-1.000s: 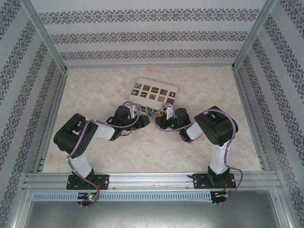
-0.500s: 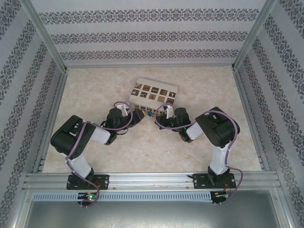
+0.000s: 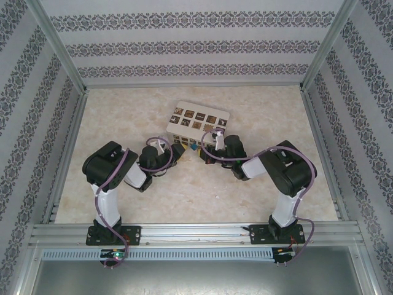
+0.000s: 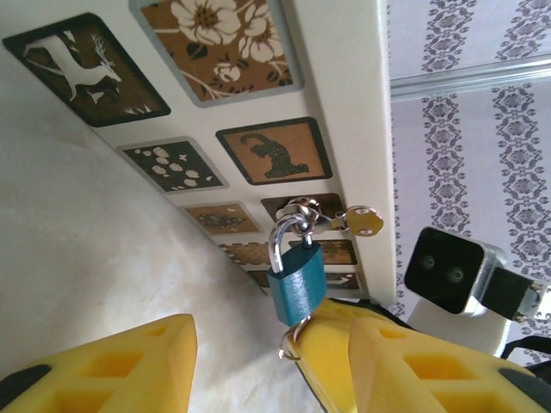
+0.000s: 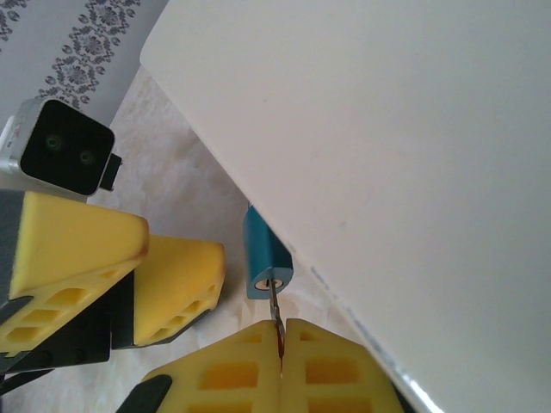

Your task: Unlock the padlock with the key

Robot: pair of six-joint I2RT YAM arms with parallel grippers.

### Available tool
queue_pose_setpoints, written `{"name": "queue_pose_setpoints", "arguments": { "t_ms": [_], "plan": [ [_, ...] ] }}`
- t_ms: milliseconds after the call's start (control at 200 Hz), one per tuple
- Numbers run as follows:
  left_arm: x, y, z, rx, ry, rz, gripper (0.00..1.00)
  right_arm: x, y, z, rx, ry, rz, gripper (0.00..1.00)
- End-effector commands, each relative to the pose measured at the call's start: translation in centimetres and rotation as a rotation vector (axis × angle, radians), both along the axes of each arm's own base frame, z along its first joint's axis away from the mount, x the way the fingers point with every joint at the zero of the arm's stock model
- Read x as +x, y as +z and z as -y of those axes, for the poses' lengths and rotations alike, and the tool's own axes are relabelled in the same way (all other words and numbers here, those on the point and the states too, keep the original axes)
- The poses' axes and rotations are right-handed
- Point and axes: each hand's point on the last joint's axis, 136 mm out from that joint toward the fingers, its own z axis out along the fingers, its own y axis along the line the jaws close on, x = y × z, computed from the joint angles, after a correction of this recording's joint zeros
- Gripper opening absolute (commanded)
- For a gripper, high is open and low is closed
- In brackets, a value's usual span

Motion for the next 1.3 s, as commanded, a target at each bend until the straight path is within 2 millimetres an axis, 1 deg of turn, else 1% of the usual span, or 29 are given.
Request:
{"name": "queue_pose_setpoints", "arguments": {
  "t_ms": [0, 160, 420, 440, 550, 774, 1004, 1294],
  "plan": [
    [0.8, 2.2, 0.1, -0.060, 0.015, 0.074, 0.49, 0.2, 2.8, -1.4, 0.052, 0.025, 0.019, 0.00],
    [1.1, 2.4, 0.8, -0.073, 0.003, 0.075, 0.49, 0.2, 3.3, -1.6, 0.063, 0.021, -0.012, 0.00],
    [1.3, 1.7, 1.5, -0.089, 0.005, 0.043, 0.49, 0.4, 4.5, -2.1, 0.089, 0.012, -0.031, 0.00],
    [1.3, 1.6, 1.6, -0.089, 0.004, 0.041, 0.49, 0.3, 4.1, -2.0, 0.079, 0.011, -0.049, 0.00],
    [1.5, 1.5, 2.2, -0.102, 0.003, 0.031, 0.49, 0.2, 4.1, -2.1, 0.083, 0.008, -0.071, 0.00],
    [2.0, 1.1, 2.6, -0.119, 0.019, 0.009, 0.45, 0.3, 4.5, -2.3, 0.098, 0.001, -0.084, 0.00],
    [2.6, 1.3, 3.1, -0.139, 0.022, 0.006, 0.41, 0.4, 4.7, -2.5, 0.115, 0.000, -0.103, 0.00],
    [2.9, 0.9, 3.3, -0.146, 0.030, -0.008, 0.32, 0.4, 5.1, -2.9, 0.129, 0.001, -0.115, 0.00]
  ]
}}
